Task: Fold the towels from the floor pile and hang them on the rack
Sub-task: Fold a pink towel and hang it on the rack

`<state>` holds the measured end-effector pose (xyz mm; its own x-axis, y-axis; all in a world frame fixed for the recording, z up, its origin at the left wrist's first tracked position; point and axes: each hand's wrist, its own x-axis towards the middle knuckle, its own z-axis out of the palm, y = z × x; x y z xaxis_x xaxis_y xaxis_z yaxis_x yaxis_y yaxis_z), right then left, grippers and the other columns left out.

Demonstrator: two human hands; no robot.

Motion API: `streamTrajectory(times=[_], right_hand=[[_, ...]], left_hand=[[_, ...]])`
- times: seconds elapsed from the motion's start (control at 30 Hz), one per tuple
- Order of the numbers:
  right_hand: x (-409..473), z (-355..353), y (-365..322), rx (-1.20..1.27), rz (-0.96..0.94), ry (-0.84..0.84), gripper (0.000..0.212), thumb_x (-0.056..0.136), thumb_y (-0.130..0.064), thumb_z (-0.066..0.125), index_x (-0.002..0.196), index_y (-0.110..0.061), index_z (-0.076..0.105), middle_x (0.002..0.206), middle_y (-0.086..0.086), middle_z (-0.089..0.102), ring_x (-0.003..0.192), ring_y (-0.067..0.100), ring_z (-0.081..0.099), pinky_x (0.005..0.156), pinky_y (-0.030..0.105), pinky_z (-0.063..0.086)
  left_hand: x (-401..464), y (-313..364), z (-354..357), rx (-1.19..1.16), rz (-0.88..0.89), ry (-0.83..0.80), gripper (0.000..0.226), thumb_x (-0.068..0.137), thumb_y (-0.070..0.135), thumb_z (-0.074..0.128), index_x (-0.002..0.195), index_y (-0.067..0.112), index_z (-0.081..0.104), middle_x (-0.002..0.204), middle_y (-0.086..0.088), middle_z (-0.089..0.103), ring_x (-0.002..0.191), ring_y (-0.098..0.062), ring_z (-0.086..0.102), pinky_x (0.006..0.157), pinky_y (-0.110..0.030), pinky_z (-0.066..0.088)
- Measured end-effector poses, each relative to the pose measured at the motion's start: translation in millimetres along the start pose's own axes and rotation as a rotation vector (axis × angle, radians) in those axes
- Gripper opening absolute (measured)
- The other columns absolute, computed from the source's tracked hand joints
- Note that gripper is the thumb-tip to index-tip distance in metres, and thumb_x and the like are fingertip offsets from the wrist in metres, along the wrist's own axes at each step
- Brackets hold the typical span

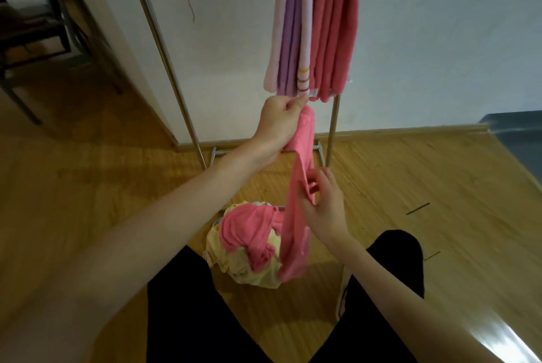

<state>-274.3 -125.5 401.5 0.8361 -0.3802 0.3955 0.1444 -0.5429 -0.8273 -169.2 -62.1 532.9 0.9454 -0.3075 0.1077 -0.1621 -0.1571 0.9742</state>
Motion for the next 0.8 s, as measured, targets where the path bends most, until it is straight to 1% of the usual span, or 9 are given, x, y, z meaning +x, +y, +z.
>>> streamTrajectory(times=[0.1,0.27,0.4,0.47,0.53,0.6,0.67,0.73,0.8], right_hand=[[-3.9,-12.7,7.3,0.053,0.023,0.017,0.019,0.083,-0.006,0.055,0.1,-0.008,0.063,0.09,-0.008,0.059,0.081,-0.008,0.056,0.066,0.006,0.043],[-5.9,-32.9,23.3,0.11,0.086,0.041,0.028,0.087,0.007,0.057,0.094,-0.018,0.066,0.081,-0.018,0.065,0.071,-0.007,0.06,0.06,0.007,0.042],[-2.7,-46.2,24.3,0.118,0.094,0.085,0.026,0.093,-0.002,0.054,0.089,-0.025,0.065,0.07,-0.011,0.065,0.063,0.002,0.057,0.055,0.012,0.04],[5.1,-53.5,10.1,0.133,0.055,0.12,0.022,0.097,-0.007,0.049,0.091,-0.022,0.065,0.072,-0.009,0.063,0.062,0.001,0.053,0.055,0.011,0.038],[20.2,-60.8,-11.9,0.137,0.0,0.131,0.022,0.097,-0.008,0.047,0.094,-0.021,0.064,0.074,-0.014,0.063,0.066,-0.002,0.055,0.059,0.009,0.039],[38.8,-66.0,-34.9,0.132,-0.056,0.111,0.022,0.096,-0.005,0.048,0.095,-0.019,0.065,0.076,-0.02,0.065,0.07,-0.005,0.057,0.064,0.007,0.04],[57.1,-68.2,-53.2,0.135,-0.097,0.082,0.02,0.095,-0.005,0.05,0.096,-0.017,0.066,0.079,-0.017,0.067,0.073,-0.002,0.058,0.066,0.009,0.042],[74.7,-68.3,-67.2,0.149,-0.13,0.068,0.018,0.094,-0.006,0.054,0.098,-0.016,0.068,0.085,-0.003,0.07,0.076,0.007,0.061,0.069,0.018,0.047],[89.8,-67.0,-78.2,0.172,-0.168,0.061,0.018,0.092,-0.006,0.056,0.098,-0.015,0.07,0.091,0.001,0.071,0.084,0.009,0.064,0.079,0.021,0.05]], left_hand=[[0.4,12.5,-13.0,-0.244,-0.163,0.053,0.026,0.095,0.018,0.058,0.076,0.002,0.064,0.056,0.002,0.055,0.048,-0.002,0.053,0.047,-0.017,0.043],[3.6,33.5,-44.1,-0.642,-0.383,0.104,0.025,0.095,0.012,0.055,0.072,0.004,0.055,0.04,0.002,0.055,0.037,-0.009,0.055,0.042,-0.018,0.047],[11.8,30.6,-75.2,-0.736,-0.447,0.216,0.013,0.094,0.01,0.057,0.082,0.006,0.054,0.05,-0.001,0.056,0.046,-0.012,0.056,0.044,-0.02,0.05],[16.5,19.1,-91.1,-0.694,-0.457,0.3,0.006,0.094,0.01,0.057,0.09,0.005,0.055,0.068,-0.005,0.058,0.06,-0.015,0.059,0.057,-0.028,0.056],[20.1,3.5,-105.7,-0.645,-0.467,0.368,0.01,0.093,0.006,0.057,0.101,0.001,0.056,0.081,-0.009,0.058,0.071,-0.019,0.062,0.068,-0.036,0.058],[20.4,-10.7,-117.0,-0.535,-0.495,0.367,0.003,0.091,0.003,0.056,0.094,0.002,0.057,0.082,-0.011,0.059,0.071,-0.019,0.063,0.057,-0.032,0.058],[18.1,-21.9,-124.2,-0.359,-0.518,0.311,0.008,0.089,-0.001,0.054,0.083,0.003,0.055,0.074,-0.01,0.057,0.061,-0.016,0.058,0.041,-0.022,0.049],[15.3,-31.9,-128.8,-0.174,-0.493,0.251,0.011,0.088,-0.005,0.052,0.081,0.002,0.055,0.067,-0.01,0.053,0.055,-0.017,0.054,0.036,-0.018,0.045],[11.7,-41.7,-132.1,0.03,-0.448,0.178,0.016,0.09,-0.002,0.052,0.075,0.004,0.055,0.067,-0.01,0.053,0.057,-0.018,0.053,0.036,-0.018,0.046]])
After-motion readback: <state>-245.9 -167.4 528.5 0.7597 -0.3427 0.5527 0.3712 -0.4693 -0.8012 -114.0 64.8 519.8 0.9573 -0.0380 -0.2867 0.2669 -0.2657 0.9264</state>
